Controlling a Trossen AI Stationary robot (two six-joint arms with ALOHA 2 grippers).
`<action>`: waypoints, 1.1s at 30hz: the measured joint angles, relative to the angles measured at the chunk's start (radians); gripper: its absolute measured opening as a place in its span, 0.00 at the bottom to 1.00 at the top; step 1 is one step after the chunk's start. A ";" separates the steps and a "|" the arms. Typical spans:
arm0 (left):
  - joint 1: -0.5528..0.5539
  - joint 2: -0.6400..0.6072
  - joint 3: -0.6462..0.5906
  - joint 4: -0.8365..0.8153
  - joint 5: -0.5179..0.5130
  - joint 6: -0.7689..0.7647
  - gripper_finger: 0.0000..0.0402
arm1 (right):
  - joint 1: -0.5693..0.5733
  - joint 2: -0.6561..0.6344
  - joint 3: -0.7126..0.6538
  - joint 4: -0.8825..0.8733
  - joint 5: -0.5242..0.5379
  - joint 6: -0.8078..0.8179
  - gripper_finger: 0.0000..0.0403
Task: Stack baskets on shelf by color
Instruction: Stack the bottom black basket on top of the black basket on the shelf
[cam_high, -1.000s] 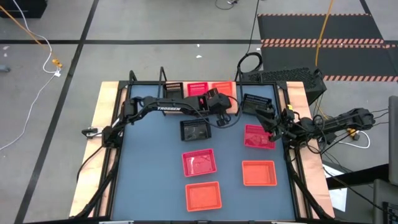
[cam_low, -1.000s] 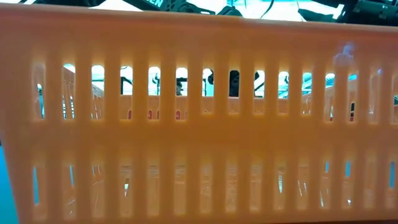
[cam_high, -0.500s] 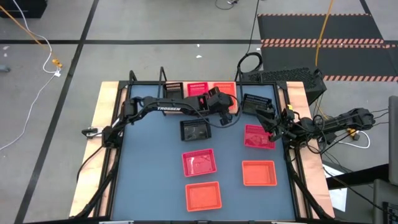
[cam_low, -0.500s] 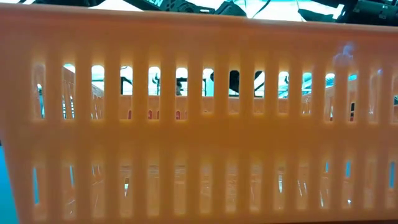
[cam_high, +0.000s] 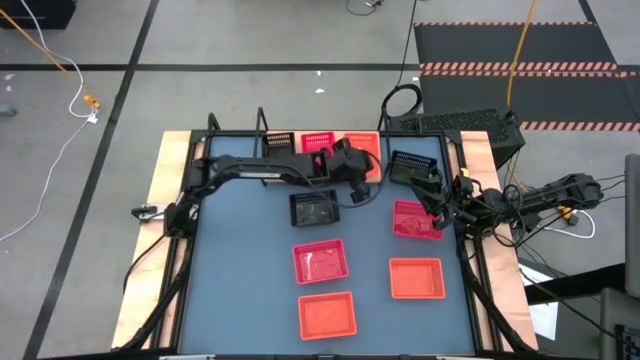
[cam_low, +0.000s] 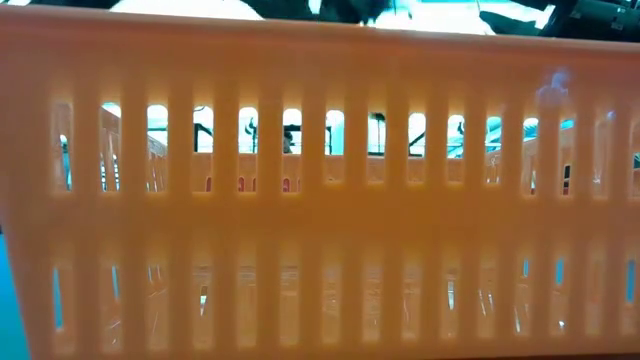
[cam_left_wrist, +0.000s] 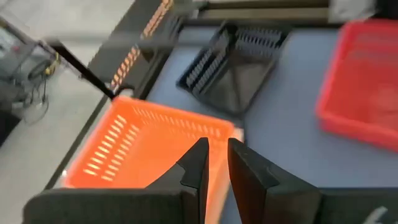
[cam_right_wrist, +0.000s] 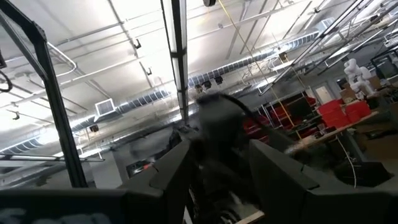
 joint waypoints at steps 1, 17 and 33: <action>-0.009 -0.031 0.001 -0.019 0.000 0.006 0.16 | 0.000 0.000 0.000 -0.002 -0.017 0.000 0.38; -0.272 -0.363 -0.321 -0.158 -0.078 0.025 0.16 | 0.001 -0.001 0.000 0.003 -0.205 0.063 0.38; -0.264 -0.385 -0.547 -0.628 -0.085 0.609 0.16 | -0.011 0.003 0.000 0.013 -0.195 -0.054 0.38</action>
